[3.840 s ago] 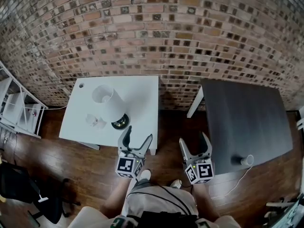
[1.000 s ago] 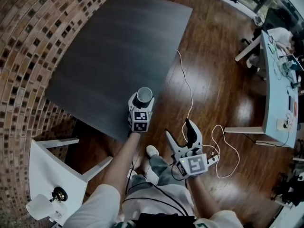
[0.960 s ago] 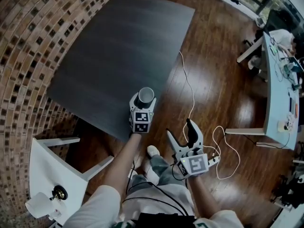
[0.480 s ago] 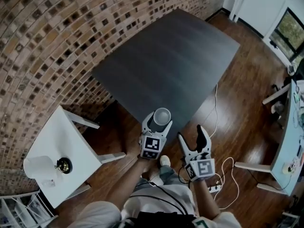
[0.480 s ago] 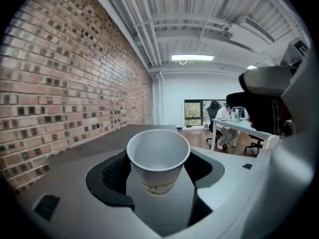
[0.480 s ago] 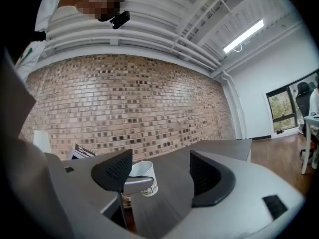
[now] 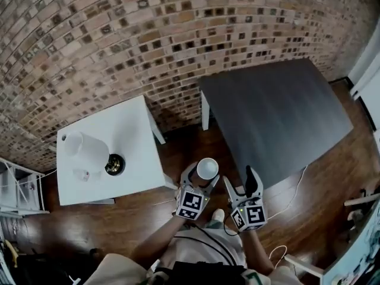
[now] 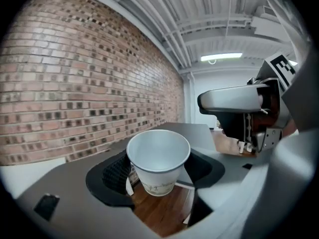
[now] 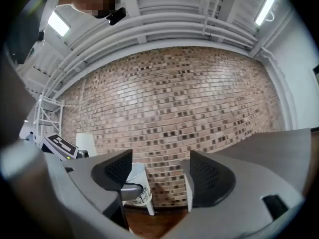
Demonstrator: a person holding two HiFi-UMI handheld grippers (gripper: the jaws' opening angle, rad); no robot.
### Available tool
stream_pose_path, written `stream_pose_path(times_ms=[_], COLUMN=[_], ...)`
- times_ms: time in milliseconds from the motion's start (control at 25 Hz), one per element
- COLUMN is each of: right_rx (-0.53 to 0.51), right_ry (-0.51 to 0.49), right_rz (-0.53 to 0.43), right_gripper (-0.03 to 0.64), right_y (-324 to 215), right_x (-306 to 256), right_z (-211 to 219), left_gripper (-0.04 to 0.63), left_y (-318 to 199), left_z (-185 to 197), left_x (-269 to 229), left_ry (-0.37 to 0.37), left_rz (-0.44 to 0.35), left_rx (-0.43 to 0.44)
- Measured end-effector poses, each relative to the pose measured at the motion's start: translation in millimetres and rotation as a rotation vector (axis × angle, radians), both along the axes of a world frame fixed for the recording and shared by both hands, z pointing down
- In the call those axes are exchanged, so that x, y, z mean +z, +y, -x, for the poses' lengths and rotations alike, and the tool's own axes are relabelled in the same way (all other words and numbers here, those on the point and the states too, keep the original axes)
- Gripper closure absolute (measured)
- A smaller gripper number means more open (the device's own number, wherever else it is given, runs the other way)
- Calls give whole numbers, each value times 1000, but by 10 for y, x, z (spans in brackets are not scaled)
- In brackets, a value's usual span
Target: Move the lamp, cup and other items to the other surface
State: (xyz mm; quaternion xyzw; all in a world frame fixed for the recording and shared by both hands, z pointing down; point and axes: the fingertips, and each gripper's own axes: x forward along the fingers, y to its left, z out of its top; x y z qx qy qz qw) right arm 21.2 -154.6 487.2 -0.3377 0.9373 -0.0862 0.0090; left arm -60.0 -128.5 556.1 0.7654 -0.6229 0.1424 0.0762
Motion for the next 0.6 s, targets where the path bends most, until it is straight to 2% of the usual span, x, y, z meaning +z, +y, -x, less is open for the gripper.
stream_pose_path(times_ms=[320,480,600], right_rx=[-315,-442,-507], right_ry=[21,45,66], right_rz=[-13,-4,16], right_gripper=[245,245,245], right_y=[565,828,1016], right_x=[46,130,197], right_z=[1533,2110,2452], left_gripper=[272,272,272], left_y=[1056,1533,1800], left_z=[1507,2082,2436], left_x=[137,293,432], left_ry=[-8,4,20], left_rz=[30,59,78], left_rx=[-347,-508,-590])
